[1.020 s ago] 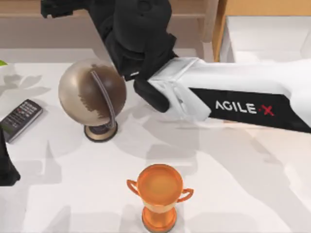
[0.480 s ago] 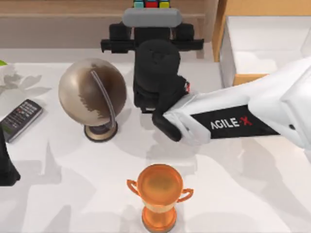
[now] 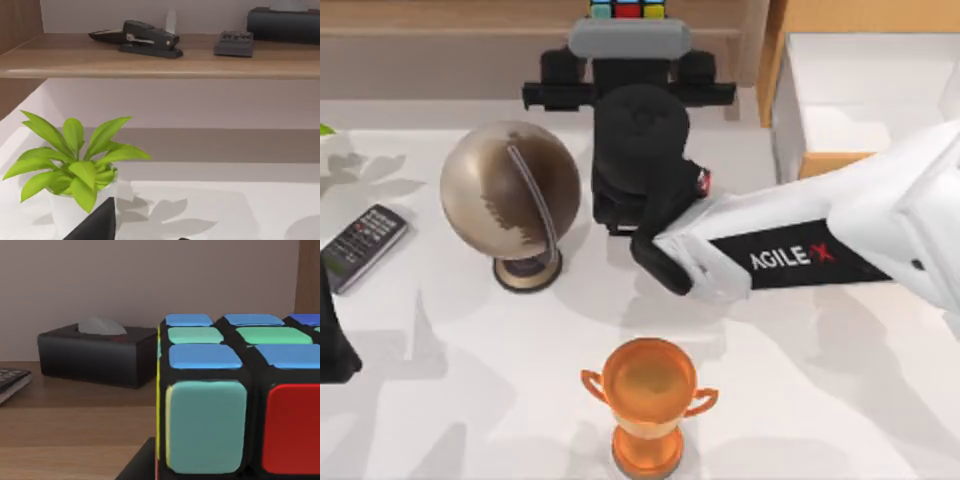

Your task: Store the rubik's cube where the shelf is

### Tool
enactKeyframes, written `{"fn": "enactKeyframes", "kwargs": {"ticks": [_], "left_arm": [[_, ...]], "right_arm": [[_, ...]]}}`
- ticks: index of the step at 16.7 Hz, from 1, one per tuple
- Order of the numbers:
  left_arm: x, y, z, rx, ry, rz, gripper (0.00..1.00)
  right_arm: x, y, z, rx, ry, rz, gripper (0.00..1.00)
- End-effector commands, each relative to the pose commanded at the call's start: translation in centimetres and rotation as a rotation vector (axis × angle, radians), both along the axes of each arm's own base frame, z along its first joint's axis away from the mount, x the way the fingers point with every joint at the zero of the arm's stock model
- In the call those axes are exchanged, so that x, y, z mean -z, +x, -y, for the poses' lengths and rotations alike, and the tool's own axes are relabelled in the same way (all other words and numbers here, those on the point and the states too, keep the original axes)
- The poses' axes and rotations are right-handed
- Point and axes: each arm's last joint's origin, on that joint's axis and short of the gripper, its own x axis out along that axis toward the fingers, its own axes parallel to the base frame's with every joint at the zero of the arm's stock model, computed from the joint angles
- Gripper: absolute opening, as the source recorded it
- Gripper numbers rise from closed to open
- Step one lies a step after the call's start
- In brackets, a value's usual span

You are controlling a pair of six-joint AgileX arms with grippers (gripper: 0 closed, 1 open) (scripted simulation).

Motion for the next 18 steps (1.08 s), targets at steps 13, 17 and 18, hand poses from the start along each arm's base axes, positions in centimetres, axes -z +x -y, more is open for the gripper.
{"fn": "enactKeyframes", "kwargs": {"ticks": [13, 17, 18], "left_arm": [[0.0, 0.0, 0.0, 0.0, 0.0, 0.0, 1.0], [0.0, 0.0, 0.0, 0.0, 0.0, 0.0, 1.0], [0.0, 0.0, 0.0, 0.0, 0.0, 0.0, 1.0]], "right_arm": [[-0.5, 6.3, -2.8, -0.078, 0.027, -0.033, 0.0], [-0.1, 10.0, 0.1, 0.014, -0.023, -0.021, 0.0], [-0.1, 10.3, 0.5, 0.026, -0.029, -0.018, 0.0]]}}
